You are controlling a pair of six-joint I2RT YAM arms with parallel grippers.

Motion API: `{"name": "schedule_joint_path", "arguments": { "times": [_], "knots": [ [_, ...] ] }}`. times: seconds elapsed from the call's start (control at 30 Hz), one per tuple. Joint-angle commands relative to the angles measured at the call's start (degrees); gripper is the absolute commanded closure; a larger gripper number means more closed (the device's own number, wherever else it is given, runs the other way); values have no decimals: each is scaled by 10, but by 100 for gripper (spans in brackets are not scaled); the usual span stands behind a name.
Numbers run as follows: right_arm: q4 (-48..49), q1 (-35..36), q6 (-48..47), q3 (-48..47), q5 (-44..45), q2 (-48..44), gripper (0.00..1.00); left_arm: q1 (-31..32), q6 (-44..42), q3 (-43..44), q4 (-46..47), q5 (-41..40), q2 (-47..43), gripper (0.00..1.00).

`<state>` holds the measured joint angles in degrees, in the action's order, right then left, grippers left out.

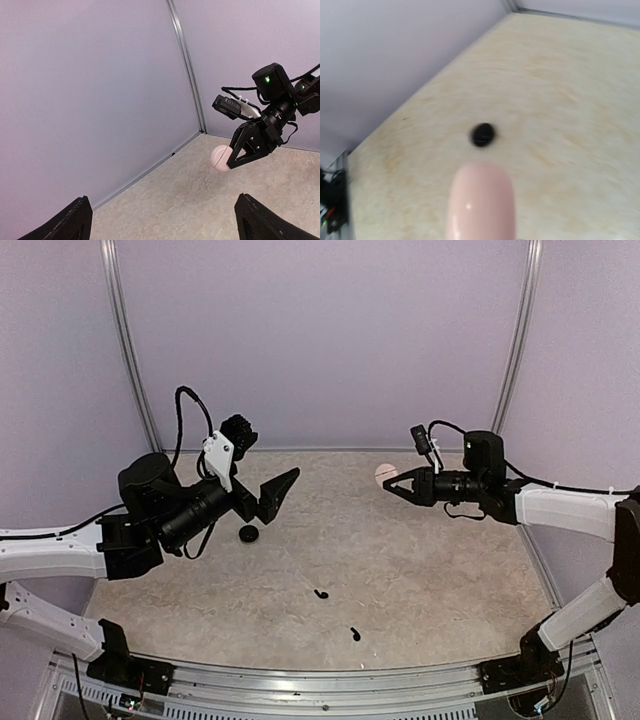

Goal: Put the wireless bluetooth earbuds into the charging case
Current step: Place the charging case with the earbuds at the center of the board.

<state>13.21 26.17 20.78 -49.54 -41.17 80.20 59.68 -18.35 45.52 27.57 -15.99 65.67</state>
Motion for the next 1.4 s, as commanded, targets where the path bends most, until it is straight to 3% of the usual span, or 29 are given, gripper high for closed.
{"name": "schedule_joint_path", "arguments": {
  "times": [0.0, 0.23, 0.43, 0.67, 0.93, 1.0, 1.2, 1.37],
  "knots": [
    [-3, -67, 23, -42, -28, 72, 100, -37, 125, -5, -13, -47, -11, 1],
    [-63, -151, 8, -136, -50, 222, 100, -95, 253, 18, -84, -75, -8, 1],
    [-134, -182, -23, -225, -26, 323, 100, -123, 297, 27, -120, -78, -8, 1],
    [-199, -193, -45, -328, 0, 423, 93, -162, 341, 62, -194, -52, 23, 1],
    [-238, -197, -71, -391, 25, 494, 89, -185, 353, 71, -223, -48, 45, 1],
    [-252, -199, -74, -405, 29, 507, 84, -192, 358, 73, -228, -43, 50, 1],
    [-280, -201, -94, -423, 59, 510, 54, -209, 375, 86, -253, -41, 69, 1],
    [-291, -209, -103, -410, 87, 481, 43, -232, 394, 98, -293, -35, 84, 1]
  ]
}}
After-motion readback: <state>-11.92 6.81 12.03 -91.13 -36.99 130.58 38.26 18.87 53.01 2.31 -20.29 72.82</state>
